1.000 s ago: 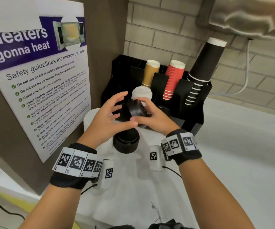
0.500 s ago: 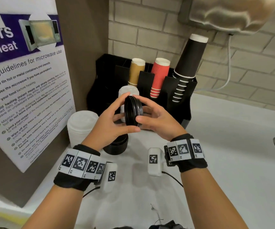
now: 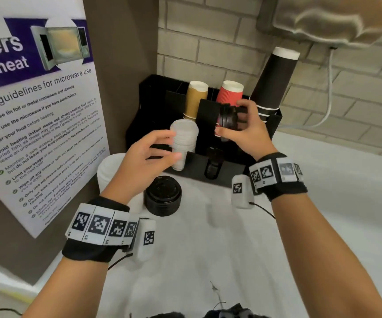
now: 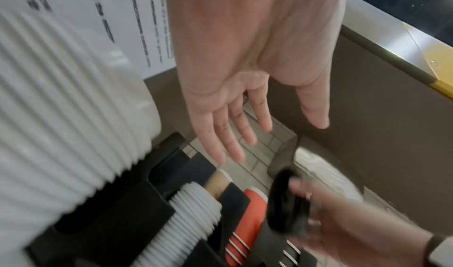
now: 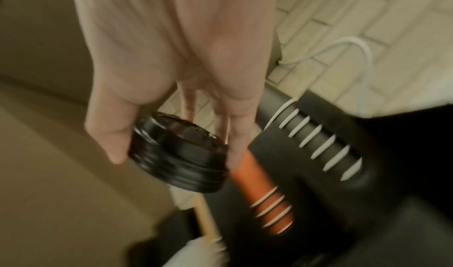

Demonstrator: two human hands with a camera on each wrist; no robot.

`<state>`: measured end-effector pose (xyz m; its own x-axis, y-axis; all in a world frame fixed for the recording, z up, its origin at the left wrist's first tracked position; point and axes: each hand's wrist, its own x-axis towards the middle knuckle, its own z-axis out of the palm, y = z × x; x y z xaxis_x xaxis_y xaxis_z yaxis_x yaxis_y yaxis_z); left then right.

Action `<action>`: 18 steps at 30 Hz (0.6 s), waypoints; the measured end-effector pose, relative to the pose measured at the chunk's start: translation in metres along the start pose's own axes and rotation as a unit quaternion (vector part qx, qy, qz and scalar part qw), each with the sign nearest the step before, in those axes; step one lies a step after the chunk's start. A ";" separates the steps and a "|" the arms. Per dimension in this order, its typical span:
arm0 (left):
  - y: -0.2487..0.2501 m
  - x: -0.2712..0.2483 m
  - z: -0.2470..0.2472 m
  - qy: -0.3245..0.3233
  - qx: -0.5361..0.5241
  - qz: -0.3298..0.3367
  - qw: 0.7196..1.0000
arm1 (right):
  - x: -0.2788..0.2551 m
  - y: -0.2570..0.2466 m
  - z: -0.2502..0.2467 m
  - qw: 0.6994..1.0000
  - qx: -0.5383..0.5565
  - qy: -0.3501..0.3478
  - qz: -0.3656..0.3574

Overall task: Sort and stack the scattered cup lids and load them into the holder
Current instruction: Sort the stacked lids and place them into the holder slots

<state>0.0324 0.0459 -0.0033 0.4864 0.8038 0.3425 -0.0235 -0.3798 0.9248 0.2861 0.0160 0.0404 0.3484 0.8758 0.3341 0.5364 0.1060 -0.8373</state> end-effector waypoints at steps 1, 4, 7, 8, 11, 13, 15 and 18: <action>0.000 0.000 -0.003 0.009 0.009 0.002 1.000 | 0.008 0.009 -0.003 0.998 -0.050 -0.021 0.011; -0.002 -0.001 -0.010 0.026 0.015 0.002 1.000 | 0.024 0.036 0.003 0.968 -0.226 -0.106 0.022; -0.001 -0.003 -0.014 0.029 0.018 -0.001 0.999 | 0.029 0.052 0.017 0.928 -0.333 -0.164 0.037; -0.001 -0.003 -0.014 0.031 0.019 -0.001 0.999 | 0.030 0.054 0.021 0.916 -0.360 -0.171 0.038; 0.001 -0.005 -0.016 0.040 0.021 -0.002 0.999 | 0.032 0.056 0.031 0.894 -0.406 -0.187 0.035; 0.001 -0.005 -0.016 0.045 0.019 -0.005 0.999 | 0.033 0.056 0.035 0.882 -0.429 -0.189 0.035; 0.002 -0.005 -0.017 0.047 0.020 -0.004 0.999 | 0.033 0.056 0.038 0.875 -0.442 -0.194 0.041; 0.002 -0.005 -0.019 0.052 0.025 -0.003 0.998 | 0.031 0.054 0.042 0.867 -0.448 -0.212 0.052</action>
<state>0.0128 0.0500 -0.0004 0.3922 0.8484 0.3555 0.0229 -0.3954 0.9182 0.2938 0.0684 -0.0130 0.2185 0.9733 -0.0708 0.9672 -0.2257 -0.1165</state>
